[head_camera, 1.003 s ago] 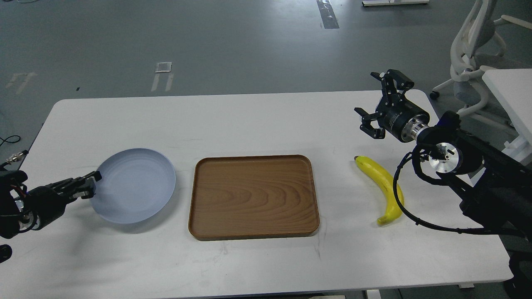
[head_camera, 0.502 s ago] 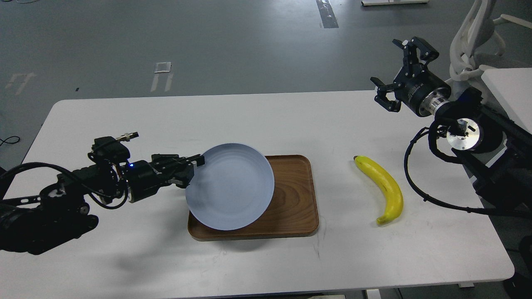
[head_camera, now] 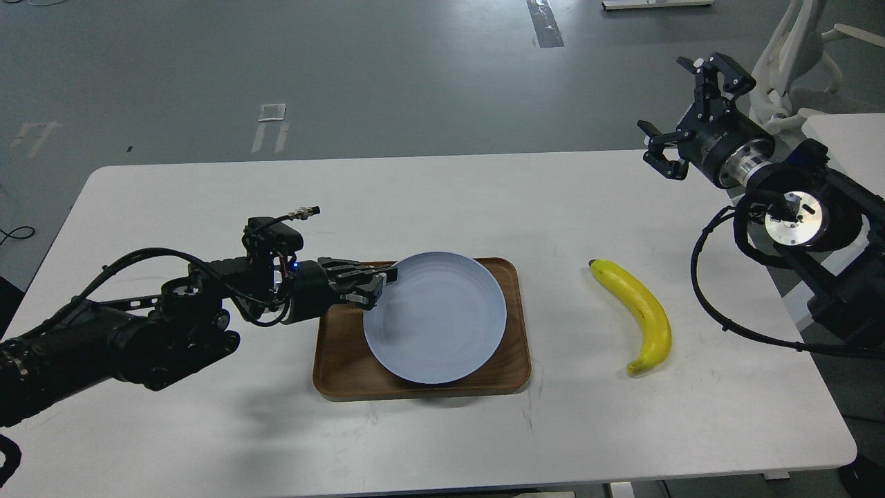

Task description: Place banana on plate with both arms

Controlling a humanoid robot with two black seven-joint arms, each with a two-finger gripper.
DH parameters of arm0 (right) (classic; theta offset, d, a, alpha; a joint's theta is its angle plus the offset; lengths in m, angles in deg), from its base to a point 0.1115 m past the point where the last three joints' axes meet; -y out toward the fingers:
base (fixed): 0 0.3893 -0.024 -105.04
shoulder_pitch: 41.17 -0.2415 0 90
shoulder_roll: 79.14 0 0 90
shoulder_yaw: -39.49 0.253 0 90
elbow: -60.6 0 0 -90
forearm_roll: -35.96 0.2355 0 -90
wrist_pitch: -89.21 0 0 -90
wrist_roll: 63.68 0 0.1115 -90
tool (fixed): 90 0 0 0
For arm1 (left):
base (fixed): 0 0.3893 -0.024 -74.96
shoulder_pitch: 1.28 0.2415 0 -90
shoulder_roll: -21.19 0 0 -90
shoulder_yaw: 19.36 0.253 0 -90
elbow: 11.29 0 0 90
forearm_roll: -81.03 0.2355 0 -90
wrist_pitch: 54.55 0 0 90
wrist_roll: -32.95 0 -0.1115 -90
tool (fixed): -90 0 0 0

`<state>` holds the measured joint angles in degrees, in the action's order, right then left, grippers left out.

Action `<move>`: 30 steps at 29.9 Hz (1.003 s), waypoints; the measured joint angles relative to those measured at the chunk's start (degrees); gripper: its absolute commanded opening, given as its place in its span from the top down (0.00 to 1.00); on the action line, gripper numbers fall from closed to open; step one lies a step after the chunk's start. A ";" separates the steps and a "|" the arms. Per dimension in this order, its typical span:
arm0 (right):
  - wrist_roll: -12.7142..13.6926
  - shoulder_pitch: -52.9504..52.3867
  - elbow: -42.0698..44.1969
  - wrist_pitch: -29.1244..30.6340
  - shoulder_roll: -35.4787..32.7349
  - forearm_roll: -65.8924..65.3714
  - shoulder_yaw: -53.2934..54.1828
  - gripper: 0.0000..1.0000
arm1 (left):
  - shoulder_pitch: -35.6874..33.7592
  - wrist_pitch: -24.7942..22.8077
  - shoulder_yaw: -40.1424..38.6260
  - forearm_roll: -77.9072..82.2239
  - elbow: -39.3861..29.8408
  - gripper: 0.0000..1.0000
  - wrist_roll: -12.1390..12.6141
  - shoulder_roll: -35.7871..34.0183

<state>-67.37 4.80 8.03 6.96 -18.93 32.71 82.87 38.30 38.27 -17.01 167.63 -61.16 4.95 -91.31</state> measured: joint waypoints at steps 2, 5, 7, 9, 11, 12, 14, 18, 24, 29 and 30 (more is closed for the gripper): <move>0.00 0.06 0.00 0.00 0.00 0.00 0.02 0.02 | 0.23 0.00 0.08 -0.04 0.63 1.00 0.00 0.02; -0.05 0.07 0.00 0.00 0.00 -0.04 0.03 0.02 | 0.36 0.00 0.11 -0.38 1.14 0.71 0.00 0.07; -0.07 0.07 0.00 0.00 0.00 -0.07 0.03 0.01 | 0.36 0.00 0.11 -0.72 1.33 0.26 0.00 0.08; -0.08 0.06 0.00 0.00 0.00 -0.08 0.04 0.01 | 0.36 0.01 0.06 -0.92 1.56 0.18 0.00 0.14; -0.08 0.04 0.00 0.00 -0.04 -0.09 0.04 0.01 | 0.26 0.03 -0.36 -1.59 1.68 0.10 0.00 0.39; -0.08 0.00 -0.01 0.00 -0.09 -0.09 0.04 0.01 | 0.11 0.02 -0.54 -2.59 1.58 0.03 0.00 0.69; -0.09 -0.08 -0.09 0.00 -0.14 -0.09 0.01 0.01 | -0.23 -0.12 -0.81 -6.50 1.26 0.03 0.00 1.26; -0.09 -0.13 -0.10 0.00 -0.31 -0.09 -0.32 0.01 | -1.60 -0.25 -0.98 -15.99 1.14 0.02 0.00 1.68; -0.26 -0.43 -2.22 0.67 -3.09 -2.58 -3.76 0.01 | -6.00 -0.72 -6.93 -39.20 1.10 0.02 0.00 1.30; -0.66 -2.81 -6.14 1.13 -8.44 -19.13 -13.81 0.03 | -10.08 -10.15 -15.18 -61.24 2.31 0.02 1.53 0.86; -0.79 -3.21 -6.87 1.15 -9.54 -23.45 -15.74 0.05 | -10.21 -11.19 -16.49 -64.27 2.53 0.02 2.96 0.76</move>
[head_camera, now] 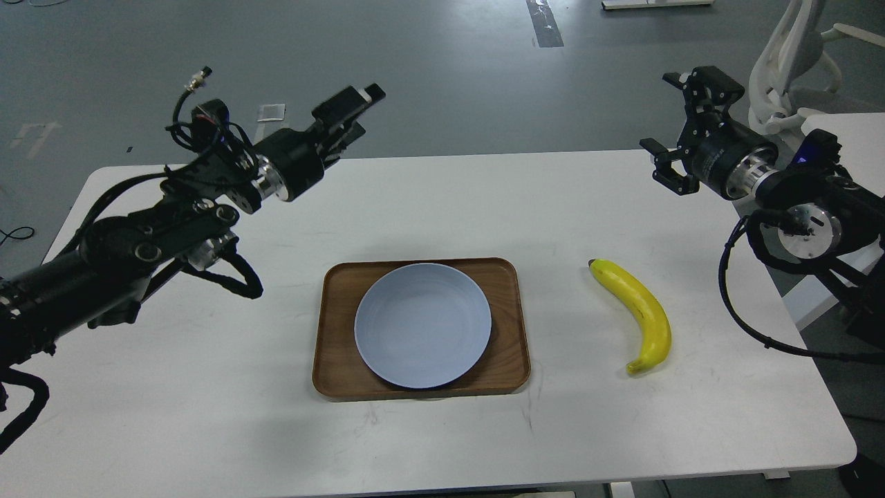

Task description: Place banana on plate with both arms

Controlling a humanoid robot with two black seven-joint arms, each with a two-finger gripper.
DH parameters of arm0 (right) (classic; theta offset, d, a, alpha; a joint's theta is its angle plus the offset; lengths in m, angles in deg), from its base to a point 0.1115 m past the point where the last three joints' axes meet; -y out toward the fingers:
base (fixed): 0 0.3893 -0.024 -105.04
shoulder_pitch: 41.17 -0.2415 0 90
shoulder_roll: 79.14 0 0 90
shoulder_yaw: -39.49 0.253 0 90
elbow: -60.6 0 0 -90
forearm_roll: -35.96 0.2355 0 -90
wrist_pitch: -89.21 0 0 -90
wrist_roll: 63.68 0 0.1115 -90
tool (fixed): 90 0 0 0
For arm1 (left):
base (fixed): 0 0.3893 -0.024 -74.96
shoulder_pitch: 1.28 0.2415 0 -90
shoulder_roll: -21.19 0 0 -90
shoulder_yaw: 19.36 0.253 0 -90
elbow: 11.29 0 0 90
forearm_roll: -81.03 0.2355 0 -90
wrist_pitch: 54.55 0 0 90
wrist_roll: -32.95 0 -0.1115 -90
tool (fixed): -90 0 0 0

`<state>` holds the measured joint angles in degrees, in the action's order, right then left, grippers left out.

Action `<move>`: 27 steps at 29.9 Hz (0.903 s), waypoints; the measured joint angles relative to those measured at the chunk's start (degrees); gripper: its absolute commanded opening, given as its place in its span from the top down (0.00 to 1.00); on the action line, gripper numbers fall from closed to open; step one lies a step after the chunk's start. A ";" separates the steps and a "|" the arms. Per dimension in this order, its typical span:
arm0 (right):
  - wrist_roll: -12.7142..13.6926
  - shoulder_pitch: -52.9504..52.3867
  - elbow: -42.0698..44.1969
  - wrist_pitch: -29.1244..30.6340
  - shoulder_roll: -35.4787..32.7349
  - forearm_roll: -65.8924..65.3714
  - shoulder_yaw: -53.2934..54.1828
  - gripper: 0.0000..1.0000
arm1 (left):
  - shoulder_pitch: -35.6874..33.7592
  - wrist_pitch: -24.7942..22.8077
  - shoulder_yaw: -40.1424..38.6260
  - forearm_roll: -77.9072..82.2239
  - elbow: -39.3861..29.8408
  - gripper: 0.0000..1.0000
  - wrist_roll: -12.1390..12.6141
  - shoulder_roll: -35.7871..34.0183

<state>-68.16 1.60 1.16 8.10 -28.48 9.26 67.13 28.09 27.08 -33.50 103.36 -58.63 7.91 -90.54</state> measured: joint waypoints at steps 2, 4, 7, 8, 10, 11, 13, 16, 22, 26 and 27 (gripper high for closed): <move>-0.79 -0.88 -1.09 0.00 -2.15 -10.99 -4.24 0.07 | -0.03 -0.73 -2.55 -4.39 1.16 0.02 3.94 -0.02; -2.51 -1.48 -1.62 -0.03 -4.02 -22.70 -8.61 0.08 | 0.09 -0.89 -5.11 -6.82 3.05 0.02 6.27 0.23; -6.02 -1.77 -1.94 -0.24 -5.55 -38.71 -14.57 0.09 | 0.44 -1.36 -7.63 -7.94 5.46 0.02 7.10 0.61; -7.16 -1.84 -1.98 -0.39 -5.86 -43.13 -16.49 0.10 | 0.49 -1.64 -8.07 -8.17 5.96 0.02 7.24 0.64; -9.22 -1.92 -2.01 -0.77 -6.26 -51.21 -19.99 0.10 | 0.87 -2.88 -9.03 -9.93 6.42 0.02 7.71 0.49; -9.87 -1.93 -2.02 -0.91 -6.35 -54.10 -21.27 0.11 | 1.23 -3.61 -9.48 -11.16 6.51 0.02 7.97 0.35; -10.99 -1.93 -2.03 -1.54 -6.37 -58.99 -23.61 0.10 | 2.24 -5.19 -10.44 -14.15 6.69 0.02 8.90 0.10; -12.02 -1.84 -2.02 -3.86 -5.93 -62.58 -26.90 0.13 | 3.67 -6.18 -11.30 -16.97 6.82 0.02 10.36 -0.14; -12.30 -1.66 -1.42 -5.75 -4.09 -63.54 -30.86 0.37 | 5.48 -6.68 -11.47 -17.39 6.92 0.02 10.67 -1.28; -12.30 -1.57 -1.31 -5.81 -3.75 -63.56 -32.63 0.74 | 5.67 -6.74 -11.47 -17.15 6.92 0.02 10.58 -1.66; -12.30 -1.57 -1.28 -5.84 -3.61 -63.58 -33.01 0.78 | 5.68 -6.74 -11.46 -17.12 6.92 0.02 10.58 -1.69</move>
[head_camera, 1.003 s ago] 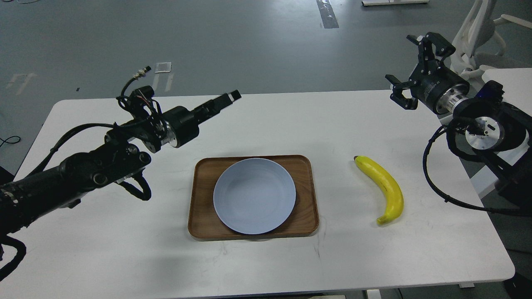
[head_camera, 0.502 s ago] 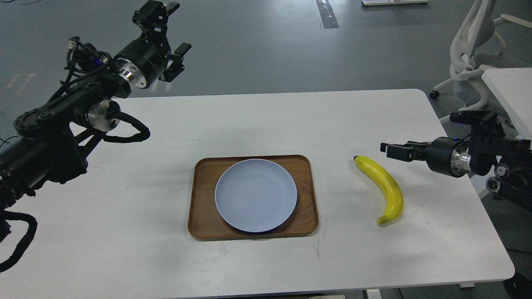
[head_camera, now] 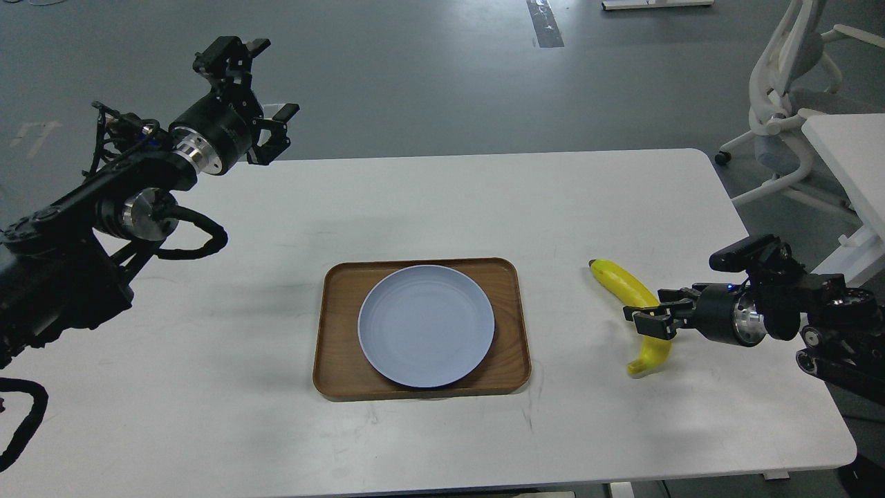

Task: Place banana on plate with both arms
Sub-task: 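Lift the banana with the right gripper and carry it over the plate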

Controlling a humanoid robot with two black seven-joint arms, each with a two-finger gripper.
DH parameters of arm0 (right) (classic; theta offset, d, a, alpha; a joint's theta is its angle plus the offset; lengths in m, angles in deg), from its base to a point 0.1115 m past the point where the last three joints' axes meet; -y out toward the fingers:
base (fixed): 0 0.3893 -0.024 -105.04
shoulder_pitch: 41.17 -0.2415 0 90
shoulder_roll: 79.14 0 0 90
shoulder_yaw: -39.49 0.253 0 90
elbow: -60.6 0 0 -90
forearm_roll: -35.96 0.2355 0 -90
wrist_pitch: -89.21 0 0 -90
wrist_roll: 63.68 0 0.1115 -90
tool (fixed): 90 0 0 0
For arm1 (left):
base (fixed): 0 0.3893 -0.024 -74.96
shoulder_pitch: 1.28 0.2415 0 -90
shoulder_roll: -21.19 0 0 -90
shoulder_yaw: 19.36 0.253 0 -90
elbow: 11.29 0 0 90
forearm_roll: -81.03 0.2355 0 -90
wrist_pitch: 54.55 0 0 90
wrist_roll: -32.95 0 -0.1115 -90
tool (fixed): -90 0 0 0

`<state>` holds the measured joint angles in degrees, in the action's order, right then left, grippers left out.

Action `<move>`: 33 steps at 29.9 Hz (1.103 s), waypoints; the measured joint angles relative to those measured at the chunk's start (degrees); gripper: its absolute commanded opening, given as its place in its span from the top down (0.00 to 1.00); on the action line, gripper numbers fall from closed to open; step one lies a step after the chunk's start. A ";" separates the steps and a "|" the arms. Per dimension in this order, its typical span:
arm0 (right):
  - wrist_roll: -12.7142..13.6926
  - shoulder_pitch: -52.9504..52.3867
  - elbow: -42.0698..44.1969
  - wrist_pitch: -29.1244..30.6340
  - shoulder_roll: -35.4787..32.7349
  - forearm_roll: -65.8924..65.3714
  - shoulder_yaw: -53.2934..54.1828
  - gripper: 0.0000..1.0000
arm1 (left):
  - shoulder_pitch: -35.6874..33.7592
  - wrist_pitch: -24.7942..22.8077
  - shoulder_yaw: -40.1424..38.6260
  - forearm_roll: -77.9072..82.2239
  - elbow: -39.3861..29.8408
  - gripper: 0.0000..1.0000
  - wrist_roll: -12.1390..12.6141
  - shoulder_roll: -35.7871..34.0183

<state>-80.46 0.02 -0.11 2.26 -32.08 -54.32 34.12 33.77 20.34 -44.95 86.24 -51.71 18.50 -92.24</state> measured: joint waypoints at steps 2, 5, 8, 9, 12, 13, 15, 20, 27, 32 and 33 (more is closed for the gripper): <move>-0.01 -0.18 0.05 -0.17 0.73 -0.10 -0.68 0.90 | 0.01 -0.01 0.14 0.10 0.00 0.02 0.00 -0.06; -0.48 -1.18 0.35 -1.24 1.56 -0.15 -1.01 0.97 | 0.09 -0.03 0.38 0.23 -0.01 0.02 -0.01 -0.06; -0.64 -2.20 0.79 -2.77 2.08 -0.16 -1.25 1.00 | 0.10 0.07 0.47 0.24 0.00 0.02 -0.19 0.15; -0.74 -2.74 0.82 -3.31 2.61 -0.16 -1.31 1.00 | 0.11 0.10 0.51 0.24 0.00 0.02 -0.19 0.22; -1.47 -5.21 0.84 -4.72 4.35 -0.15 -1.31 1.00 | 0.11 0.16 0.54 0.24 -0.01 0.02 -0.21 0.29; -1.97 -6.24 0.81 -5.02 5.07 -0.13 -1.32 1.00 | 0.11 0.16 0.54 0.24 -0.02 0.02 -0.22 0.31; -3.47 -8.88 0.79 -5.25 7.16 -0.10 -1.35 1.00 | 0.11 0.18 0.55 0.24 -0.01 0.02 -0.22 0.31; -6.97 -16.64 1.13 -5.35 15.42 -0.08 -5.53 1.00 | 0.11 0.18 0.58 0.25 -0.01 0.02 -0.23 0.35; -11.13 -23.93 6.39 -5.36 27.90 -0.07 -15.05 1.00 | 0.10 0.18 0.57 0.17 -0.01 0.02 -0.23 -0.08; -11.21 -23.91 10.32 -5.35 33.22 0.00 -17.71 1.00 | 0.10 0.17 0.56 0.15 -0.01 0.02 -0.23 -0.39; -11.23 -23.75 10.63 -5.35 33.88 0.00 -18.29 1.00 | 0.10 0.17 0.55 0.15 -0.02 0.02 -0.23 -0.57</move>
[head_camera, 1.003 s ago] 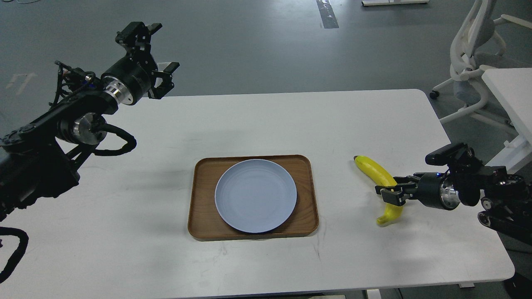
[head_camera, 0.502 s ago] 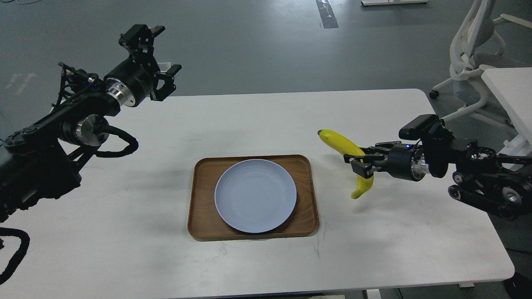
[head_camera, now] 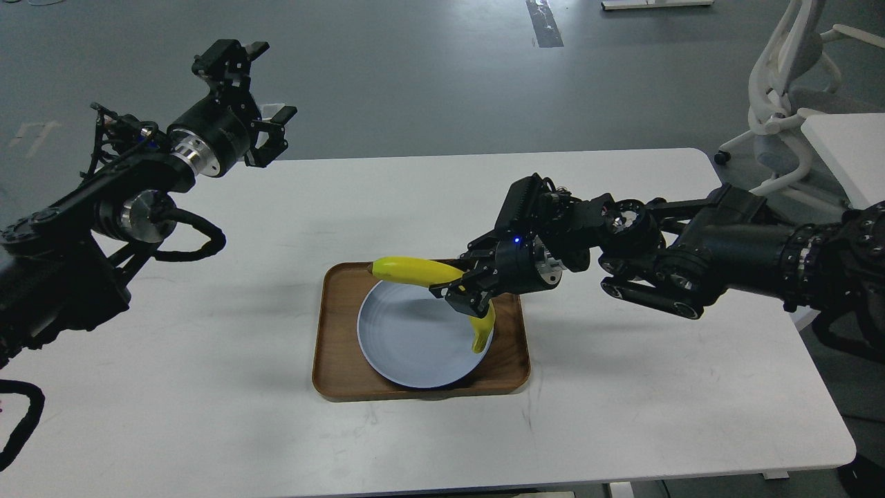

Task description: Place banana on plate with both arms

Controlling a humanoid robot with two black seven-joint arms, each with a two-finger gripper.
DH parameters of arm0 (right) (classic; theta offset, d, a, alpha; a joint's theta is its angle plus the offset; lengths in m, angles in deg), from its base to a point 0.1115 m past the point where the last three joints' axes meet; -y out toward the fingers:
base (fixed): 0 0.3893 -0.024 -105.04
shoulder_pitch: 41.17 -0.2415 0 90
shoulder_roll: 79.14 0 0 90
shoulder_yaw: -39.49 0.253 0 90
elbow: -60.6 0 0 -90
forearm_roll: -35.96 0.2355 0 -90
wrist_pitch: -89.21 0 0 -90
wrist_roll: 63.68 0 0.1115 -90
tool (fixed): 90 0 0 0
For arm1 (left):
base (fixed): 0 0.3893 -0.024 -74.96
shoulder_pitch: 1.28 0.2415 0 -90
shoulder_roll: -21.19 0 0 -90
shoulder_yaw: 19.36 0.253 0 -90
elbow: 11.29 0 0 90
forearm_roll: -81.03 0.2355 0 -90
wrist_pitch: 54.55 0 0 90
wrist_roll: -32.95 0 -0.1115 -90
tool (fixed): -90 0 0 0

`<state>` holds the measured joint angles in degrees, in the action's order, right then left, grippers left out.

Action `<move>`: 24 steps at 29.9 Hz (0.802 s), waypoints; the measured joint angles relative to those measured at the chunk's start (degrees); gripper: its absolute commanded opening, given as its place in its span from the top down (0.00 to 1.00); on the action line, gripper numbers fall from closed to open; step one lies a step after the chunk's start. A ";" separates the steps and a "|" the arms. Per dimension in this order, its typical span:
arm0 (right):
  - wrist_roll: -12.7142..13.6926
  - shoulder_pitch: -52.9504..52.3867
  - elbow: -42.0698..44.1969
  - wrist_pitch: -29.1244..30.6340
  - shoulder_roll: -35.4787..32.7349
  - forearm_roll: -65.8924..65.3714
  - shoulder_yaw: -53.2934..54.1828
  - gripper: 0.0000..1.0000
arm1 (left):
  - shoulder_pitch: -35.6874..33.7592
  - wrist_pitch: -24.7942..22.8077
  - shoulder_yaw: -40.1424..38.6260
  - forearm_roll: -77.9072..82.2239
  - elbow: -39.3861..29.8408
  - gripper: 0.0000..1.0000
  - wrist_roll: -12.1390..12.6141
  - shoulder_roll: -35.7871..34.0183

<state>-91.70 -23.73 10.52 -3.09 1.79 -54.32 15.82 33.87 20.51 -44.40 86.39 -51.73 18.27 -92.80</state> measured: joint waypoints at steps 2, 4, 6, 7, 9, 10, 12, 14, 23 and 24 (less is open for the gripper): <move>0.01 0.21 0.44 0.01 0.56 0.05 -1.01 0.94 | 0.06 0.00 0.00 0.01 0.00 0.02 0.00 -0.48; 0.01 0.51 0.76 0.04 0.74 0.20 -1.60 0.89 | 0.20 -0.08 -0.02 0.07 0.00 0.02 0.00 -0.70; 0.01 0.91 0.98 0.08 0.78 0.34 -1.84 0.79 | 0.23 -0.13 -0.02 0.08 0.00 0.02 0.00 -0.78; 0.01 1.13 1.07 0.09 0.78 0.38 -1.89 0.69 | 0.24 -0.17 -0.02 0.09 0.00 0.02 0.00 -0.78; 0.01 1.41 1.20 0.11 0.76 0.50 -1.91 0.52 | 0.25 -0.18 -0.02 0.10 0.00 0.02 0.00 -0.78; 0.01 1.47 1.27 0.11 0.72 0.65 -1.90 0.47 | 0.26 -0.18 -0.02 0.10 0.00 0.02 0.00 -0.78; 0.01 1.57 1.46 0.10 0.67 0.92 -1.55 0.32 | 0.26 -0.18 0.01 0.10 0.00 0.02 0.00 -0.70; 0.07 1.62 1.92 -0.07 0.66 1.10 -1.04 0.08 | 0.27 -0.18 0.06 0.10 -0.03 0.02 0.00 -0.65; 3.59 1.76 2.87 -0.35 0.39 12.21 5.80 0.03 | 0.26 -0.18 0.08 0.16 -0.31 0.02 0.05 -0.61; 4.31 1.52 2.90 -0.17 0.01 15.18 7.30 0.03 | 0.26 -0.19 0.09 0.17 -0.38 0.02 0.07 -0.61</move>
<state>-87.39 -22.21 13.41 -3.25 1.80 -39.13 23.12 34.14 20.32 -44.31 86.56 -52.11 18.34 -93.41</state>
